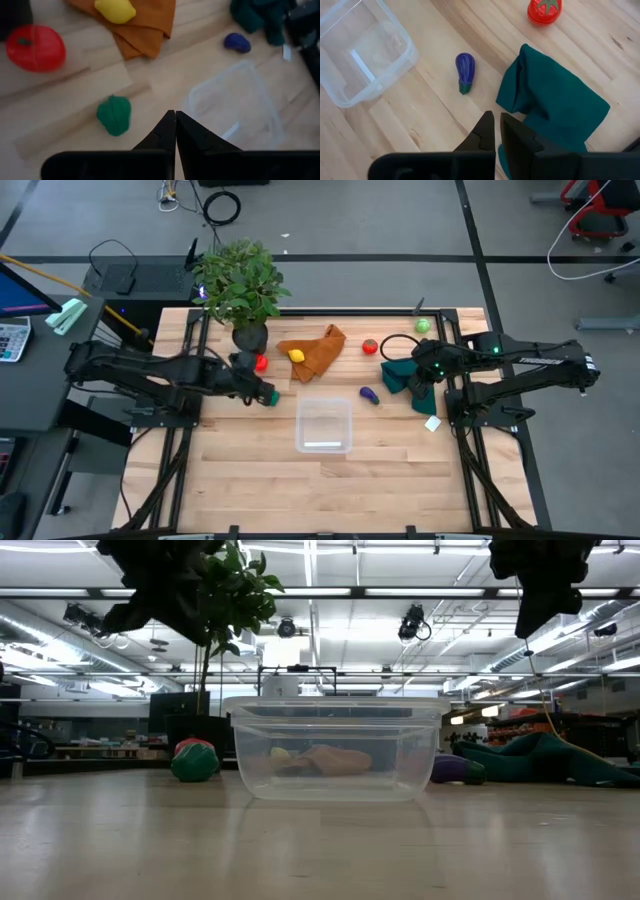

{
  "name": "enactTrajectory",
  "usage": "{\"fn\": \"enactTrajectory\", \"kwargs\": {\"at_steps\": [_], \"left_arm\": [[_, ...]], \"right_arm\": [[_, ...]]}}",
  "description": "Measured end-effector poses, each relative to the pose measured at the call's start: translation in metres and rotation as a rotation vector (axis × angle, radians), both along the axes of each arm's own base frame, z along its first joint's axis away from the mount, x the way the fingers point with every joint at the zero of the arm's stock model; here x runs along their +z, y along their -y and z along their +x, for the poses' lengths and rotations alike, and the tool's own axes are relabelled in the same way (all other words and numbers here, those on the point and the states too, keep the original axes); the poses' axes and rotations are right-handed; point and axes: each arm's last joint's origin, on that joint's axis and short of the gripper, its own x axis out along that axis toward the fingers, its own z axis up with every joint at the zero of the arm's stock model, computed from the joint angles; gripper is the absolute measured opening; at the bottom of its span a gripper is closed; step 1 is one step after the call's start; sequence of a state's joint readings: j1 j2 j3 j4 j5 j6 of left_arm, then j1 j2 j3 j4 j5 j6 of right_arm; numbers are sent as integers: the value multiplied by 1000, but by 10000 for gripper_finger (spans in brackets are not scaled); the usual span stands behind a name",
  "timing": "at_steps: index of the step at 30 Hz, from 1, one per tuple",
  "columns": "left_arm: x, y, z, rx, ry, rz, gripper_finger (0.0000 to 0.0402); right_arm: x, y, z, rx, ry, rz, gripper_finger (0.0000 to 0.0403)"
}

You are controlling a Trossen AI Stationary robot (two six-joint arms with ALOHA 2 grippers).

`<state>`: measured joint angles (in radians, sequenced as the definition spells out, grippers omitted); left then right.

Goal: Pick and placing Produce into tupperware
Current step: Put the green bell pepper into the transparent bin

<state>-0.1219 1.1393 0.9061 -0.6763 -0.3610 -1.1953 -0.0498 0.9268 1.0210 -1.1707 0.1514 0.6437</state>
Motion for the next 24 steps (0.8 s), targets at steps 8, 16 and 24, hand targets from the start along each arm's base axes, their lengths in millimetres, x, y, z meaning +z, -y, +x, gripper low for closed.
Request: {"fn": "enactTrajectory", "kwargs": {"at_steps": [8,16,24], "left_arm": [[-34,6,19,20,-176,-145,17],[-48,11,27,-1,-240,-181,32],[-47,10,31,-54,-211,-102,51]], "right_arm": [[0,0,0,1,-1,0,0],[5,0,10,260,54,-160,9],[19,-3,28,488,231,-341,62]]}}
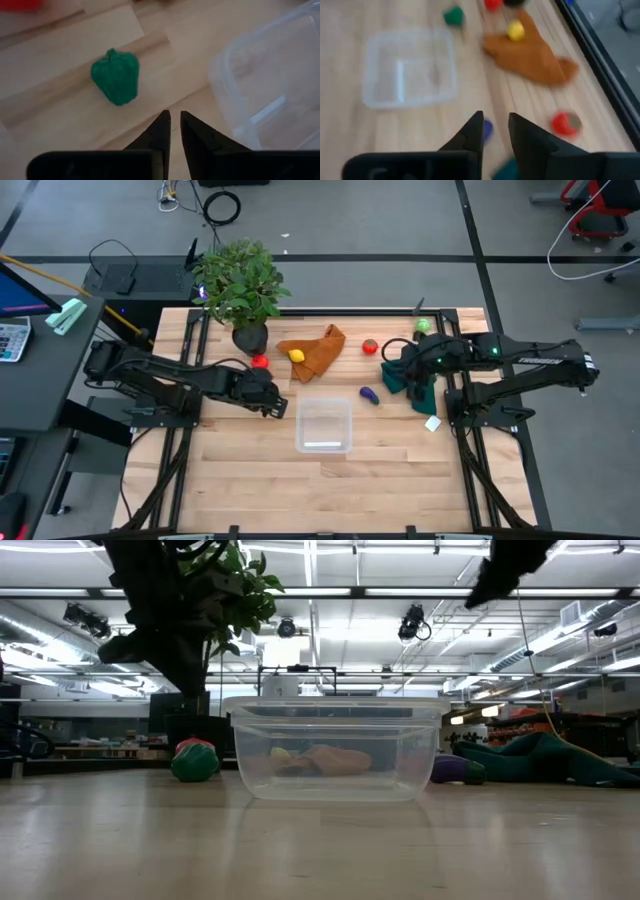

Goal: Pick and placing Produce into tupperware
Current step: Put the green bell pepper into the transparent bin

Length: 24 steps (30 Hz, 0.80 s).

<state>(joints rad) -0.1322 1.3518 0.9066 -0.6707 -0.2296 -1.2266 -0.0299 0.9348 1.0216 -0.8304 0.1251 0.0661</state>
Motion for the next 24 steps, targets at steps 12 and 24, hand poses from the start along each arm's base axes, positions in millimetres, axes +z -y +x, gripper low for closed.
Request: {"fn": "enactTrajectory", "kwargs": {"at_steps": [12,24], "left_arm": [[0,-7,0,115,15,50,58],[-21,-17,3,238,-120,-61,67]], "right_arm": [[-39,-3,17,42,107,123,93],[-45,-3,18,56,115,125,96]]}}
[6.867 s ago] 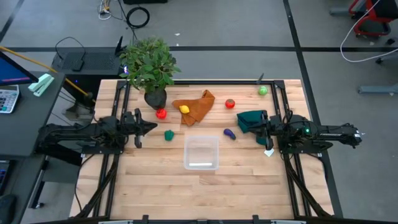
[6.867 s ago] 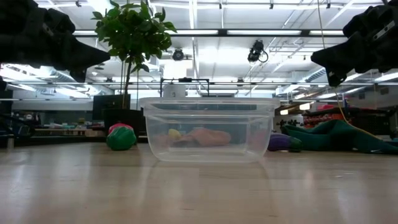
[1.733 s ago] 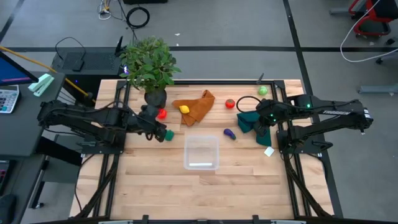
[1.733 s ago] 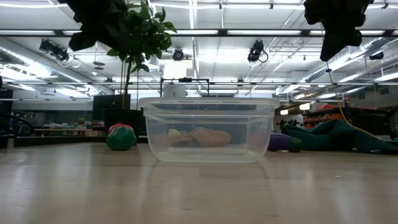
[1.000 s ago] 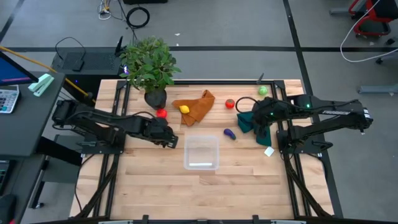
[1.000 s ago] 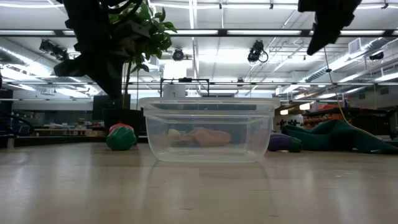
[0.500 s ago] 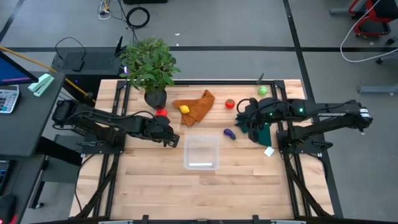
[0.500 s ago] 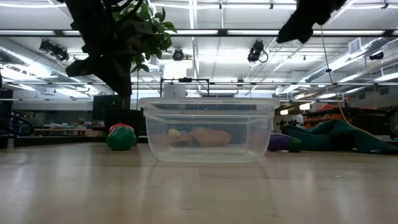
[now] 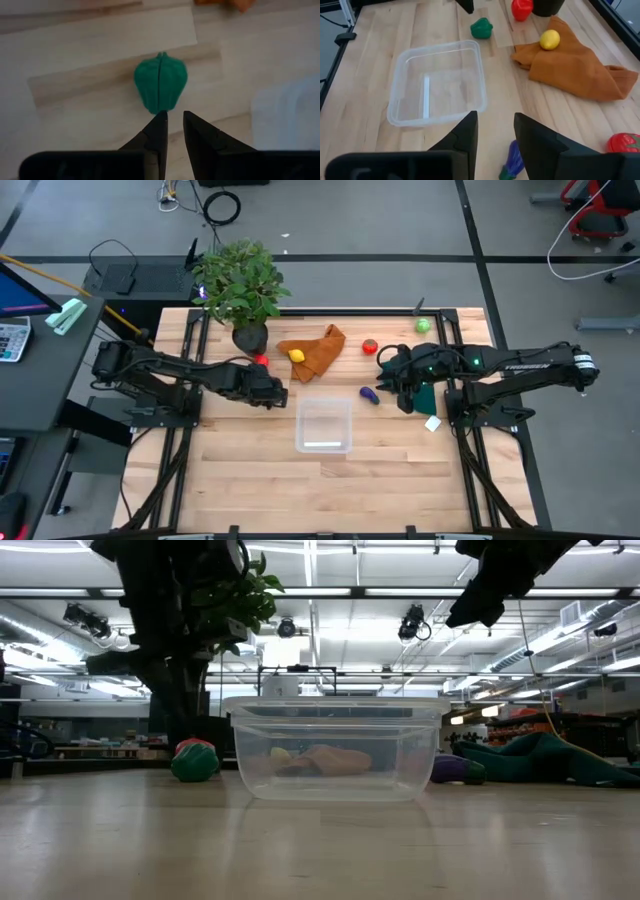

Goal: Pick and placing Produce into tupperware
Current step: Put the green bell pepper into the transparent bin

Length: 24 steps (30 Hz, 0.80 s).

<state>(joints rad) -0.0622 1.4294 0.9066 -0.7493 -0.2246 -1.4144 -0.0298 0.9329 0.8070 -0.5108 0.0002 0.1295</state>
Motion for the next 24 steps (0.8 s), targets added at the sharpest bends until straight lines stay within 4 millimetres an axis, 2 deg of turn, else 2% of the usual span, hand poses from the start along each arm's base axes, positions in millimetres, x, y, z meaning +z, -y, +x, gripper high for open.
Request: {"fn": "enactTrajectory", "kwargs": {"at_steps": [8,19,24], "left_arm": [[-2,-1,2,-118,-21,39,73],[-1,-1,3,-110,-14,41,59],[-2,-4,4,-89,-8,41,92]], "right_arm": [[0,0,0,-1,0,7,96],[0,0,0,-3,-3,9,95],[0,0,0,-5,-3,12,95]]}}
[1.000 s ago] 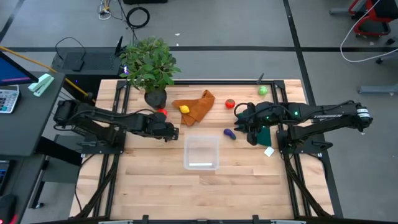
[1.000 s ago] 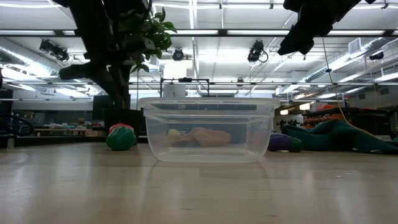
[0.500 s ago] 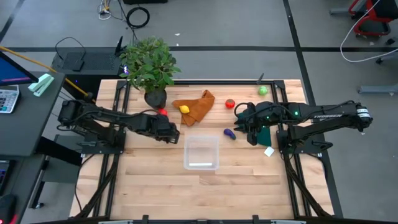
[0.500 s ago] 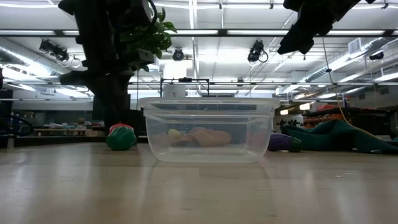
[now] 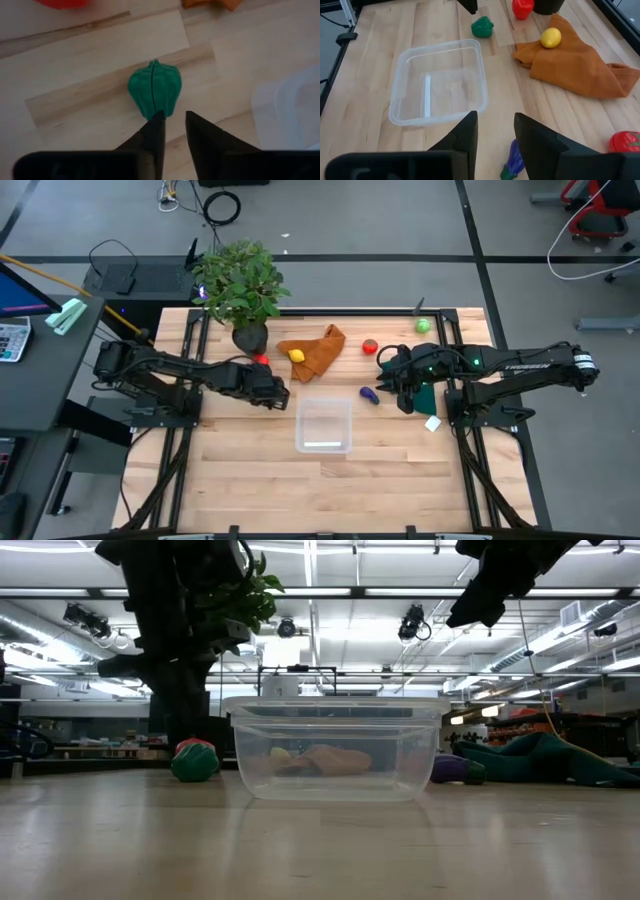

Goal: Pick and placing Produce into tupperware
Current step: Put the green bell pepper into the transparent bin

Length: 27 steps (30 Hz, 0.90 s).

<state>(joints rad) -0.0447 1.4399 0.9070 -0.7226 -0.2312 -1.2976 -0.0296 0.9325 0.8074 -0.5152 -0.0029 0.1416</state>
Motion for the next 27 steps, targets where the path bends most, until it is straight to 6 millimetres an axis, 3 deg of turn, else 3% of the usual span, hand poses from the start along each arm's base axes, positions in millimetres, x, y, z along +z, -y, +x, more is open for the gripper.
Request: {"fn": "enactTrajectory", "kwargs": {"at_steps": [10,15,20,27], "left_arm": [[0,-1,1,77,29,-24,258],[0,-3,0,87,16,-13,320],[-1,-5,-3,118,-13,-14,345],[-8,-5,0,116,-44,-3,340]], "right_arm": [[0,0,0,-14,0,18,95],[0,0,0,-15,0,19,95],[0,0,0,-35,1,46,95],[0,0,0,-41,2,54,95]]}}
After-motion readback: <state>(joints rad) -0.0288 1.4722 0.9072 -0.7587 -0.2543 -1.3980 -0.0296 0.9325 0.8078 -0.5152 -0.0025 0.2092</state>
